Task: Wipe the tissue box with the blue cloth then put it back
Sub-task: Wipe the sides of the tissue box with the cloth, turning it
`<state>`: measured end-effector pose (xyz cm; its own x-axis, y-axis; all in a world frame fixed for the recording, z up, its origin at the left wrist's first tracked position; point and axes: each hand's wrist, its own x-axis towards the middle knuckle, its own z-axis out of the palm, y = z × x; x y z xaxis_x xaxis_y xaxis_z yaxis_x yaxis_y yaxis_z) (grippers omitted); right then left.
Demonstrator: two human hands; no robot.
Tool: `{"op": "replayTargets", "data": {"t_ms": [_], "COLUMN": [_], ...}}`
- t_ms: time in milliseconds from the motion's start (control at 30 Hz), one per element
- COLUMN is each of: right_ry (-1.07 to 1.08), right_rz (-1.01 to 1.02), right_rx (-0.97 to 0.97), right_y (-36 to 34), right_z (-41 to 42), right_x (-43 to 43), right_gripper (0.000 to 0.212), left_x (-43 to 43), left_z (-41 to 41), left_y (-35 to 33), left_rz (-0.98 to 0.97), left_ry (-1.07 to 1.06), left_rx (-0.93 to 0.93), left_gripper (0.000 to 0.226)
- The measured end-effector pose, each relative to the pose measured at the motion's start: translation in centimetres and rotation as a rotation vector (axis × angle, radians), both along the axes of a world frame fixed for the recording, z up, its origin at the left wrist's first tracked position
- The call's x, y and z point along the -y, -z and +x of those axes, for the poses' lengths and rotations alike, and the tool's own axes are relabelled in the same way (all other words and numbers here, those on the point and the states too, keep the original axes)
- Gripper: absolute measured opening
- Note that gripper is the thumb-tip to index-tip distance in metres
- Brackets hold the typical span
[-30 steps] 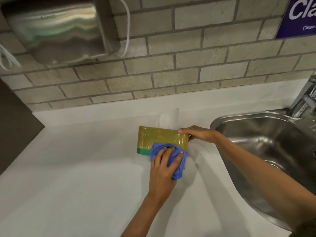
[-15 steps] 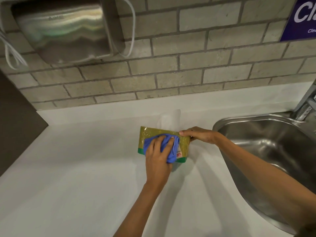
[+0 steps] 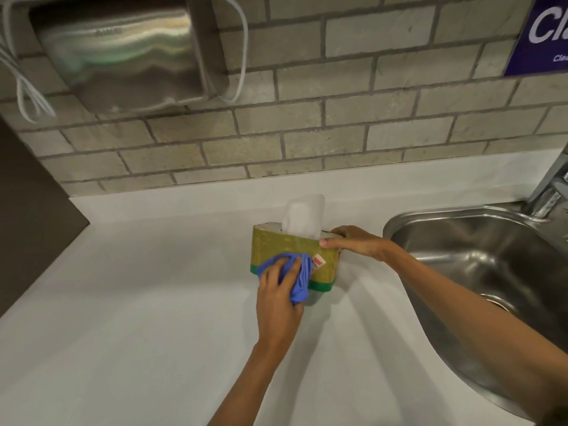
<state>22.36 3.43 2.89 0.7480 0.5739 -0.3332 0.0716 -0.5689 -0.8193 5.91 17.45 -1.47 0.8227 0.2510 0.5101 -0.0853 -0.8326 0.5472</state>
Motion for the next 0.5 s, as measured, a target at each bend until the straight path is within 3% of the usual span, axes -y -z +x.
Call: {"op": "replayTargets", "data": {"t_ms": [67, 133, 267, 367, 500], "right_ry": [0.044, 0.086, 0.149, 0.205, 0.265], "right_rz": [0.013, 0.000, -0.005, -0.074, -0.073], "right_rx": [0.013, 0.054, 0.232, 0.375, 0.402], "right_y": [0.1, 0.6, 1.5, 2.0, 2.6], "right_z": [-0.5, -1.0, -2.7, -3.7, -5.1], "right_x": [0.0, -0.1, -0.4, -0.8, -1.1], "right_gripper": [0.068, 0.091, 0.113, 0.131, 0.136], "left_x": [0.0, 0.0, -0.5, -0.8, -0.4], "left_z": [-0.7, -1.2, -1.6, -1.4, -0.6], "left_y": [0.6, 0.8, 0.7, 0.8, 0.6], "left_rz": [-0.115, -0.387, -0.856, -1.042, -1.230], "left_ry": [0.001, -0.077, -0.261, -0.313, -0.350], "left_rx": [-0.019, -0.014, -0.069, -0.199, -0.300], "left_gripper": [0.050, 0.044, 0.035, 0.027, 0.012]}}
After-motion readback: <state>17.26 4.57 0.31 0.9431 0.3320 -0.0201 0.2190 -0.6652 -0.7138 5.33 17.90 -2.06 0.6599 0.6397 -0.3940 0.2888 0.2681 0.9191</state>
